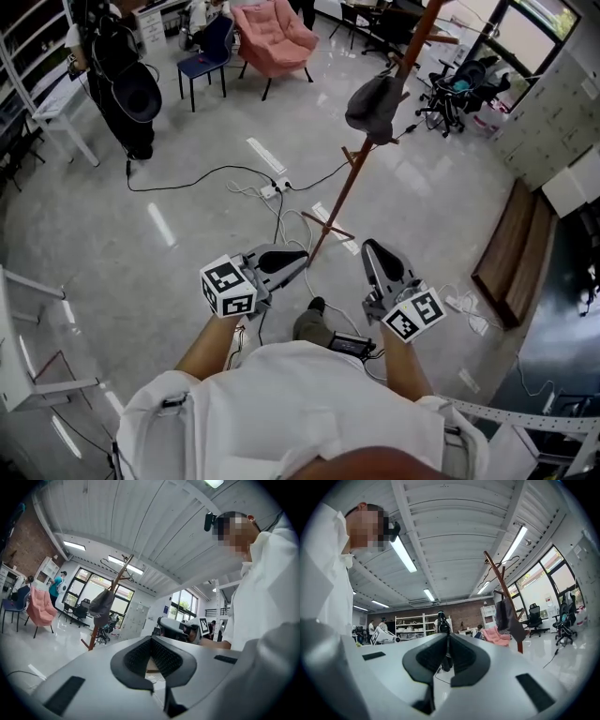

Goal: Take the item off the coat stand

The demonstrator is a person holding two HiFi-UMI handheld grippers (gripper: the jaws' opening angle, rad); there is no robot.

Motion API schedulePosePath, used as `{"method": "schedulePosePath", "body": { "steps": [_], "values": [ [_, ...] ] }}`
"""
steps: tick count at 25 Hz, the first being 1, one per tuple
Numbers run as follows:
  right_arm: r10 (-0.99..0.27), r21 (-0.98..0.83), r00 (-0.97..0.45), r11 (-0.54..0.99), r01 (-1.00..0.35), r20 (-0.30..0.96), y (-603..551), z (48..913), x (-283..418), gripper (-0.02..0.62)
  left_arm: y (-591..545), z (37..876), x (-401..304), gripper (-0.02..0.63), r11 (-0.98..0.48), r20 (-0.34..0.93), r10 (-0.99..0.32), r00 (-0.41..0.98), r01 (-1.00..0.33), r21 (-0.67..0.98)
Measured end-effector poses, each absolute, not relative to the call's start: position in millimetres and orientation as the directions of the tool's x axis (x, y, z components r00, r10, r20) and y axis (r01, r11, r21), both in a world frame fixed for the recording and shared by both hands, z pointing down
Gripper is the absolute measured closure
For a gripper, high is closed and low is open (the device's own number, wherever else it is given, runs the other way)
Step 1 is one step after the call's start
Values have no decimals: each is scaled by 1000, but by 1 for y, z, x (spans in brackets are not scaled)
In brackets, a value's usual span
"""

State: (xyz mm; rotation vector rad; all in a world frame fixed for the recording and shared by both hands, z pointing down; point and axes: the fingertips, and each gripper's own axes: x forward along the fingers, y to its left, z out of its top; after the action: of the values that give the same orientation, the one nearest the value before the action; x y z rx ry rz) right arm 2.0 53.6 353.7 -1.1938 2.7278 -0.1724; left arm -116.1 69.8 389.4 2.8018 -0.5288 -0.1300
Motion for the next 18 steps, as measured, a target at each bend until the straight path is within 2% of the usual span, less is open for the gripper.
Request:
{"method": "schedulePosePath", "body": {
  "steps": [11,18],
  "values": [
    [-705,-148,-682,708,-690,-193,-85,330,58,568,-78,353,-74,592,-894,-55,-389,919,-363,263],
    [-670,-97,-701,736,-670,-244,-173,293,107,568,-178,319,-43,592,-851,-50,-488,871,-462,251]
  ]
}}
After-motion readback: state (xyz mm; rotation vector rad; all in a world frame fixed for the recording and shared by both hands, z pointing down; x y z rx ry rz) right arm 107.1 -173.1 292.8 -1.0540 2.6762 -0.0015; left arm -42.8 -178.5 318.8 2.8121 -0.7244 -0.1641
